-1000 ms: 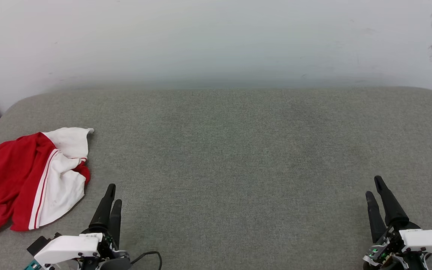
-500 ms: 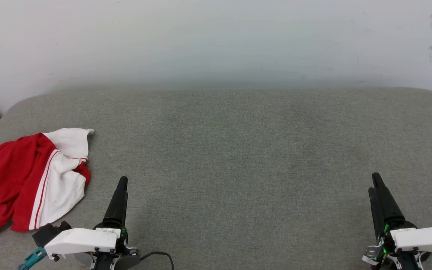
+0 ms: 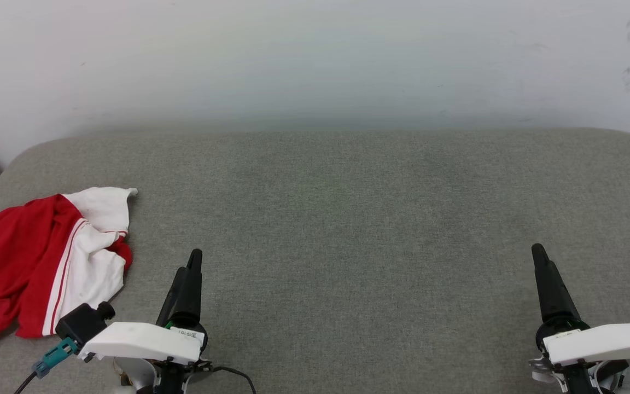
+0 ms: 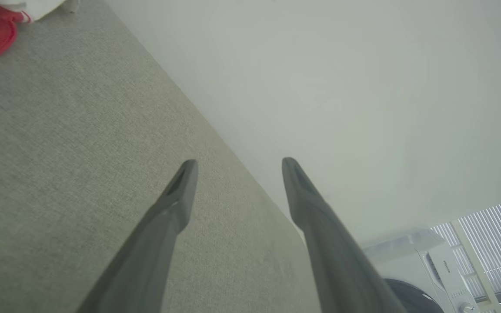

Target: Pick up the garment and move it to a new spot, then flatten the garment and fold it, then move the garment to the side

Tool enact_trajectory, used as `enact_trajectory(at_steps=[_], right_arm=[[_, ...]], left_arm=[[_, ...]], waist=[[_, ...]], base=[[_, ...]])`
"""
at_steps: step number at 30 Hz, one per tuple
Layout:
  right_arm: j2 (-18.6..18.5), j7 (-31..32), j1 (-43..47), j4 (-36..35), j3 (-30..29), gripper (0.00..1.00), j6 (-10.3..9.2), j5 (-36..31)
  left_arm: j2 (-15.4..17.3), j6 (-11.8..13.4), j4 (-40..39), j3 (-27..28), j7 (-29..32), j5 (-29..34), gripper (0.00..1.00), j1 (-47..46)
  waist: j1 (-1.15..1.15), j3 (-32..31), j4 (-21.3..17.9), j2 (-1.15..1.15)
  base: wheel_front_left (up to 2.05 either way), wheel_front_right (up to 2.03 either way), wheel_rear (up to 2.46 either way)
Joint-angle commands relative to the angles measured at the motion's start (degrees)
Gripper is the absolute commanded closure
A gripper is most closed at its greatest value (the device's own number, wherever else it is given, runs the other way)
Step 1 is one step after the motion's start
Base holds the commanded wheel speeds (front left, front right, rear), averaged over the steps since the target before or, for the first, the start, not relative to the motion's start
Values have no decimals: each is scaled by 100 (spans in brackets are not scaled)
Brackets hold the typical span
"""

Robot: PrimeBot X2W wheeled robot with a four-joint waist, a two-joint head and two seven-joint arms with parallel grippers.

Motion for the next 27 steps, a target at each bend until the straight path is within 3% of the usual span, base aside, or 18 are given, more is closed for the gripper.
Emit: enact_trajectory(at_steps=[1, 27], right_arm=[[-19, -72, -35, -141, 46, 0, 0, -329], [8, -385, 54, -153, 129, 0, 0, -3063]], left_arm=[[16, -3, -128, -47, -68, 309, 0, -165], [61, -3, -128, -291, -541, 2804, 0, -223]], waist=[[0, 0, 2, 0], [0, -58, 46, 0]], base=[[0, 0, 0], [0, 0, 0]])
